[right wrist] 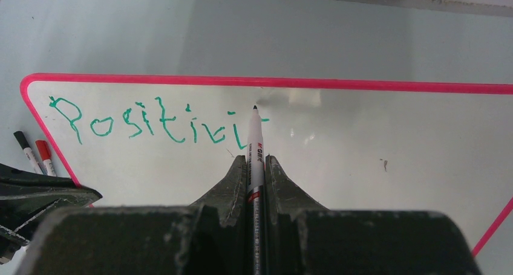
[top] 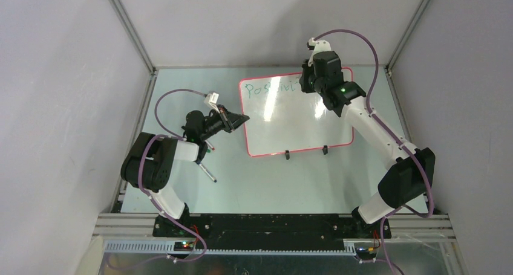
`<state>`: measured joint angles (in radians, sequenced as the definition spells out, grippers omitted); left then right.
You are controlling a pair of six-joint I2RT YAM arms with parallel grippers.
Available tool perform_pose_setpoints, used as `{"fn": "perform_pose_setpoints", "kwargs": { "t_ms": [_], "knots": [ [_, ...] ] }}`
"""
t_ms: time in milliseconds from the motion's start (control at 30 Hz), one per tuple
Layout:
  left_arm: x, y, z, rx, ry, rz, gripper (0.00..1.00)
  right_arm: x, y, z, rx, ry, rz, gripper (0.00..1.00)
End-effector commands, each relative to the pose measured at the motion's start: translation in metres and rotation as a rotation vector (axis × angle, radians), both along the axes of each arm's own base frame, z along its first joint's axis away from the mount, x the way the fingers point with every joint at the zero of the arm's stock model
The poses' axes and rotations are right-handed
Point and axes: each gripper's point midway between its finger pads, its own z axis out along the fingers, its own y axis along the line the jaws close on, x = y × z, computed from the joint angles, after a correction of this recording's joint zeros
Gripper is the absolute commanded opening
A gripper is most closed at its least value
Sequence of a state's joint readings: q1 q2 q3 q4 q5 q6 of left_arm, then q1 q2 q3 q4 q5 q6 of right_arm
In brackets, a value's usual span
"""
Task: Write a sentence on the whiteboard
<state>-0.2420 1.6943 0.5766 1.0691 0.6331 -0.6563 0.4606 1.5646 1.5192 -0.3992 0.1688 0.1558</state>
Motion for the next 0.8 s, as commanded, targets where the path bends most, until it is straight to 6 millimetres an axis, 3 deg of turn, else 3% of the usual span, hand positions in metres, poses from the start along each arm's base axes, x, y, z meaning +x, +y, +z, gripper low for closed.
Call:
{"fn": "perform_pose_setpoints", "kwargs": {
  "t_ms": [0, 533, 767],
  "knots": [
    [0.012, 0.007, 0.002, 0.05, -0.053, 0.058, 0.0, 0.009, -0.001, 0.022, 0.007, -0.057, -0.013, 0.0],
    [0.011, 0.007, 0.003, 0.052, -0.057, 0.061, 0.0, -0.002, -0.007, 0.001, -0.009, -0.011, -0.022, 0.0],
    [0.011, 0.007, 0.003, 0.053, -0.058, 0.06, 0.0, -0.011, -0.011, -0.017, -0.022, 0.026, -0.022, 0.0]
  ]
}}
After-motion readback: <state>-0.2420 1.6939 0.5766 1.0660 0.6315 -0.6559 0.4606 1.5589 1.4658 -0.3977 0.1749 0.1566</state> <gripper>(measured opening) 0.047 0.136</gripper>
